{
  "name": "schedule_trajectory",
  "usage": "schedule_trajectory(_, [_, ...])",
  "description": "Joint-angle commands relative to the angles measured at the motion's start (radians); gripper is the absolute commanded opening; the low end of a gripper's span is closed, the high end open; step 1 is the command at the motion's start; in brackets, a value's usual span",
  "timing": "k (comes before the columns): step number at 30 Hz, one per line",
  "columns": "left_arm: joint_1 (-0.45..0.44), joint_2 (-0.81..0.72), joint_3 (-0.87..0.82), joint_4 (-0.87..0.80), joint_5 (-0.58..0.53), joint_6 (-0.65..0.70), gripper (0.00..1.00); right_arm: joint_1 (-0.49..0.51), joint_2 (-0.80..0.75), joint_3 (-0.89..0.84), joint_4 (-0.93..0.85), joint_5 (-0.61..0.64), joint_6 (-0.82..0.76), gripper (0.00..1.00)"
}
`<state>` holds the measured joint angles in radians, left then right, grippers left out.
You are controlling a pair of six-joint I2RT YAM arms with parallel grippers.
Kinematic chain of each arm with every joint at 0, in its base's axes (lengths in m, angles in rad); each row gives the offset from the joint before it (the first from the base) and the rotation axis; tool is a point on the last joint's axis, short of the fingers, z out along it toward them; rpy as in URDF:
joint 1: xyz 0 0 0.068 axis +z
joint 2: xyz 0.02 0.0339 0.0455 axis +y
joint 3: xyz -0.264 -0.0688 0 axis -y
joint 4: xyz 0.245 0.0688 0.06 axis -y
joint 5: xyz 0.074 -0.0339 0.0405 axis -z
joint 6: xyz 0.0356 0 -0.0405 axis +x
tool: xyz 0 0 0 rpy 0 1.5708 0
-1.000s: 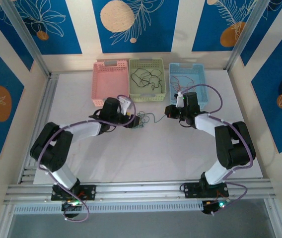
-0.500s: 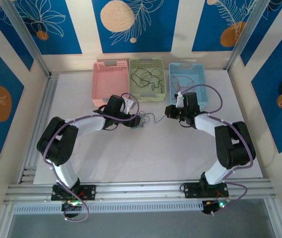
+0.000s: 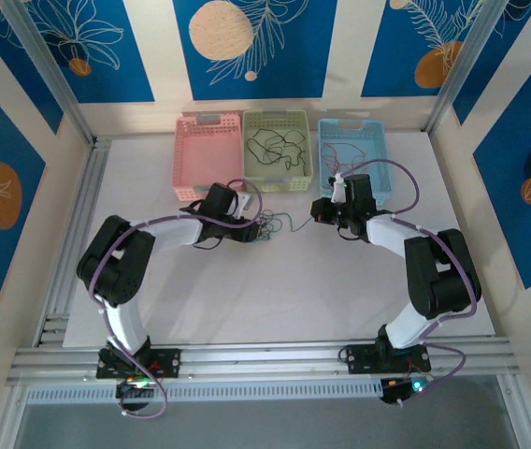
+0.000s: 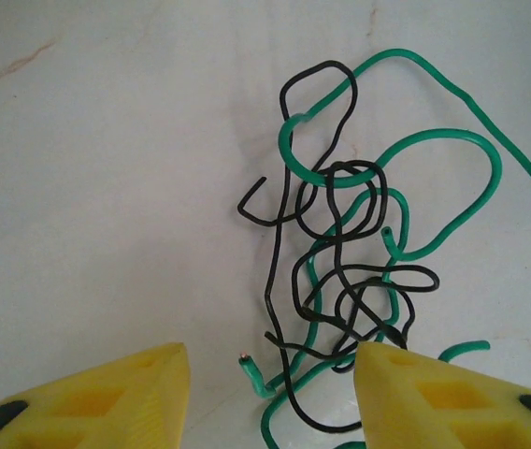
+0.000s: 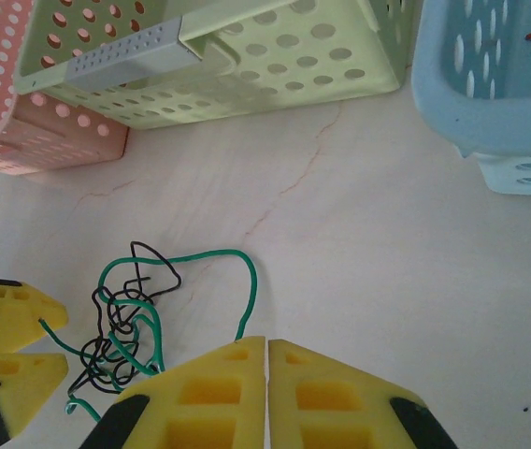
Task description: Untangle the cables
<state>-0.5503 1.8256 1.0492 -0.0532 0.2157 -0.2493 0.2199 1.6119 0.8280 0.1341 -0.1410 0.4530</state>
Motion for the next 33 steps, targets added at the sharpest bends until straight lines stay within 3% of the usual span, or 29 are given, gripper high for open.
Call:
schedule_trajectory(1, [-0.01, 0.019, 0.041, -0.027, -0.014, -0.011, 0.48, -0.003, -0.023, -0.009, -0.015, 0.003, -0.002, 0.0])
schedule_trajectory(8, [-0.011, 0.037, 0.063, -0.035, -0.032, -0.019, 0.31, -0.001, -0.024, -0.011, -0.017, 0.005, -0.002, 0.0])
schedule_trajectory(12, [-0.011, 0.024, 0.054, -0.033, -0.056, -0.018, 0.0, -0.001, -0.025, -0.01, -0.019, 0.011, -0.004, 0.0])
schedule_trajectory(17, [-0.005, -0.098, -0.016, -0.043, -0.211, 0.0, 0.0, -0.004, -0.042, -0.019, -0.026, 0.058, -0.005, 0.0])
schedule_trajectory(25, [0.084, -0.453, -0.168, -0.161, -0.474, -0.034, 0.0, -0.066, -0.135, -0.102, -0.028, 0.237, 0.08, 0.0])
schedule_trajectory(33, [0.195, -0.74, -0.265, -0.251, -0.597, -0.045, 0.0, -0.118, -0.218, -0.173, -0.039, 0.379, 0.161, 0.0])
